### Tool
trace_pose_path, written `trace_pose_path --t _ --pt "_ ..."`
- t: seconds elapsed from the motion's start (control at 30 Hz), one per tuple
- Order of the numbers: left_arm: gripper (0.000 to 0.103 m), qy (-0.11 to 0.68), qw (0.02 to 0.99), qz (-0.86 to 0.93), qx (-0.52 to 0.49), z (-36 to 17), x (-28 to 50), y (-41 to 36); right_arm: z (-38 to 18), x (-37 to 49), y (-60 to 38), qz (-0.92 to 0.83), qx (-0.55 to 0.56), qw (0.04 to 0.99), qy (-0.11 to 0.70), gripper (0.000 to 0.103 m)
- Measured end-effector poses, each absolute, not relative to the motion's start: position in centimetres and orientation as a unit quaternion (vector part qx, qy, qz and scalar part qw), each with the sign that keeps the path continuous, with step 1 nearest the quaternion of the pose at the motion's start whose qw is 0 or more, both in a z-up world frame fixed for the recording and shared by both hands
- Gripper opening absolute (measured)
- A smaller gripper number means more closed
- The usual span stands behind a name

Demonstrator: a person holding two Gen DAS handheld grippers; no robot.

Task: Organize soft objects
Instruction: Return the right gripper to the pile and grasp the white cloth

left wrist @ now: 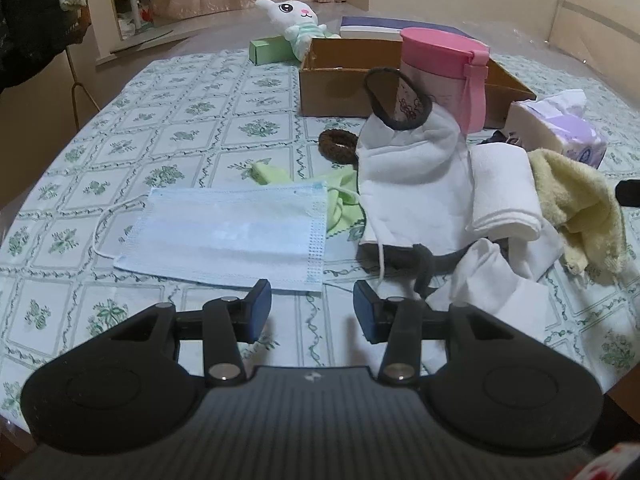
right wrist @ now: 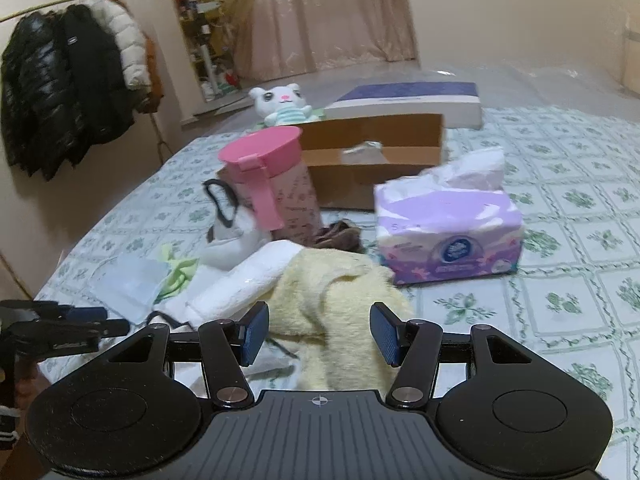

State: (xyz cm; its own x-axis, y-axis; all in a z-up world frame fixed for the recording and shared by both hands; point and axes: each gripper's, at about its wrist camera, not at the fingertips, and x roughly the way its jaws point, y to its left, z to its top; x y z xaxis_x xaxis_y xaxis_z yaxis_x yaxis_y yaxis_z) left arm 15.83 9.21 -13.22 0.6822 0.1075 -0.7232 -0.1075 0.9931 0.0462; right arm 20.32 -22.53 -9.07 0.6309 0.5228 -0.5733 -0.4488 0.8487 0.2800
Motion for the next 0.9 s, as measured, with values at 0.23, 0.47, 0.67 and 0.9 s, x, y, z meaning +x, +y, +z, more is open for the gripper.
trace_pose_path --t 0.23,0.47,0.67,0.9 --pt "0.043 0.403 0.913 0.061 -0.014 -13.3 14.7 9.4 -9.7 19.0 -19.1 0.335 0.019 0.880 0.336 0.056" --pt "0.043 0.405 0.912 0.062 -0.023 -13.6 14.2 9.7 -12.7 18.9 -14.9 0.377 0.001 0.840 0.390 0.056" --pt "0.046 0.404 0.912 0.063 -0.015 -14.1 15.1 9.9 -14.4 19.5 -12.8 0.386 -0.002 0.828 0.406 0.056" --pt "0.047 0.394 0.916 0.065 0.033 -15.2 16.9 9.3 -15.4 19.3 -11.8 0.368 -0.031 0.843 0.391 0.021"
